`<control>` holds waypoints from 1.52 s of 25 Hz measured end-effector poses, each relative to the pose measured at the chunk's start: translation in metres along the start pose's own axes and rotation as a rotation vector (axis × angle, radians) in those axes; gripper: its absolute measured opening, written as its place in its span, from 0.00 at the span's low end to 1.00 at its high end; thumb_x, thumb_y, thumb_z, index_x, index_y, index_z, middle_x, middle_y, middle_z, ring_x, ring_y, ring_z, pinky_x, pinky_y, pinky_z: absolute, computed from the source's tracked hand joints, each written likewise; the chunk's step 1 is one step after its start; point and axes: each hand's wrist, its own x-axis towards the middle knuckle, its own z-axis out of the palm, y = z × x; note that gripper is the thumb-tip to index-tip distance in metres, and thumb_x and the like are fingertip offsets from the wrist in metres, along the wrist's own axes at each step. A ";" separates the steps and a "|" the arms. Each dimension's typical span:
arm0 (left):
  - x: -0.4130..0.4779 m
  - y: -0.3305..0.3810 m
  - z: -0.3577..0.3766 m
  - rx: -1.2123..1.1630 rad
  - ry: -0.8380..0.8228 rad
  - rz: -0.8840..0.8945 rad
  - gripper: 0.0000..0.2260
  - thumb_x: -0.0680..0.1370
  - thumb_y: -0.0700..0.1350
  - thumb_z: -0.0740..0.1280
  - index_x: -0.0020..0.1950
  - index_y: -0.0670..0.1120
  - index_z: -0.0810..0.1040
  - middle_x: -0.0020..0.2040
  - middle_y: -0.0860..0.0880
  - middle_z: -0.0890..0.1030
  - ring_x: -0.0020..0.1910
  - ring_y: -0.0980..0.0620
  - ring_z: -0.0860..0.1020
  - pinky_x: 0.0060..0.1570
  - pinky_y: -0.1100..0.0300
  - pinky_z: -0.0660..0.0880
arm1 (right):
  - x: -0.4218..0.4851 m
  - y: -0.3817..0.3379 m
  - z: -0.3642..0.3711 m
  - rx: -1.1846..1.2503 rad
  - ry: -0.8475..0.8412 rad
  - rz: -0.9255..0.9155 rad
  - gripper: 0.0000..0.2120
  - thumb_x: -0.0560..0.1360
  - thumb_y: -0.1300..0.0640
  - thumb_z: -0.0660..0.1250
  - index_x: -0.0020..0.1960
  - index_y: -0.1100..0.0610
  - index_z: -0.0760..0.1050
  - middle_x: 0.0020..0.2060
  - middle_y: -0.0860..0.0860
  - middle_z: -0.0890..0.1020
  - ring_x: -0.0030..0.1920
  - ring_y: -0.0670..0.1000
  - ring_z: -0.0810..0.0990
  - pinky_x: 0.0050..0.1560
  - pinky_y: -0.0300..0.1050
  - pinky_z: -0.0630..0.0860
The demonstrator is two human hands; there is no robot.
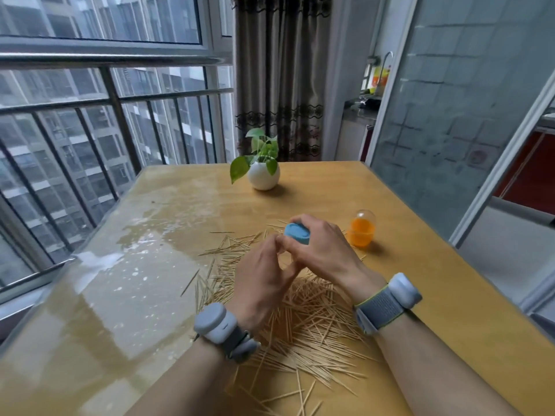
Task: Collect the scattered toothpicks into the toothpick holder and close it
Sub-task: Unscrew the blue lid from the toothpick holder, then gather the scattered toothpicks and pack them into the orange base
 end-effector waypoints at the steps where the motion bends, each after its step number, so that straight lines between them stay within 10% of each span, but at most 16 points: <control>1: -0.001 -0.003 -0.004 0.004 0.015 0.003 0.19 0.74 0.61 0.69 0.59 0.52 0.74 0.50 0.55 0.81 0.47 0.56 0.78 0.38 0.62 0.69 | 0.002 0.000 0.003 0.015 -0.008 -0.011 0.23 0.75 0.37 0.65 0.61 0.52 0.76 0.51 0.50 0.83 0.51 0.51 0.80 0.50 0.49 0.78; 7: 0.000 -0.022 -0.009 0.063 -0.045 0.044 0.18 0.74 0.58 0.72 0.59 0.52 0.76 0.53 0.55 0.81 0.51 0.54 0.78 0.46 0.61 0.73 | 0.000 0.013 0.011 -0.066 0.012 -0.057 0.20 0.74 0.33 0.64 0.46 0.51 0.73 0.36 0.46 0.79 0.38 0.50 0.77 0.36 0.48 0.73; 18: 0.007 -0.023 -0.012 0.133 -0.136 0.220 0.20 0.75 0.56 0.70 0.65 0.51 0.74 0.57 0.52 0.82 0.55 0.50 0.77 0.52 0.54 0.74 | -0.004 0.024 -0.012 0.074 -0.157 -0.230 0.18 0.70 0.51 0.68 0.59 0.48 0.72 0.51 0.45 0.73 0.47 0.46 0.74 0.47 0.40 0.74; 29: 0.002 -0.027 -0.007 0.076 0.009 0.188 0.24 0.74 0.51 0.74 0.67 0.43 0.75 0.60 0.44 0.82 0.57 0.46 0.79 0.57 0.53 0.73 | -0.010 0.147 -0.084 -0.153 0.429 0.701 0.11 0.73 0.52 0.70 0.47 0.57 0.72 0.52 0.61 0.78 0.54 0.62 0.76 0.48 0.49 0.70; 35: 0.000 -0.039 -0.007 0.099 0.052 0.176 0.23 0.72 0.50 0.76 0.64 0.45 0.77 0.56 0.46 0.84 0.54 0.46 0.80 0.52 0.54 0.73 | -0.002 0.159 -0.070 -0.277 0.225 0.792 0.18 0.74 0.50 0.67 0.59 0.59 0.75 0.59 0.60 0.77 0.60 0.63 0.75 0.57 0.52 0.73; 38: 0.000 -0.041 -0.004 0.118 0.048 0.198 0.23 0.71 0.50 0.77 0.63 0.45 0.77 0.56 0.46 0.84 0.54 0.46 0.81 0.53 0.53 0.73 | 0.012 0.131 -0.070 -0.183 0.350 0.528 0.21 0.76 0.49 0.64 0.65 0.57 0.70 0.62 0.58 0.74 0.62 0.60 0.73 0.59 0.54 0.72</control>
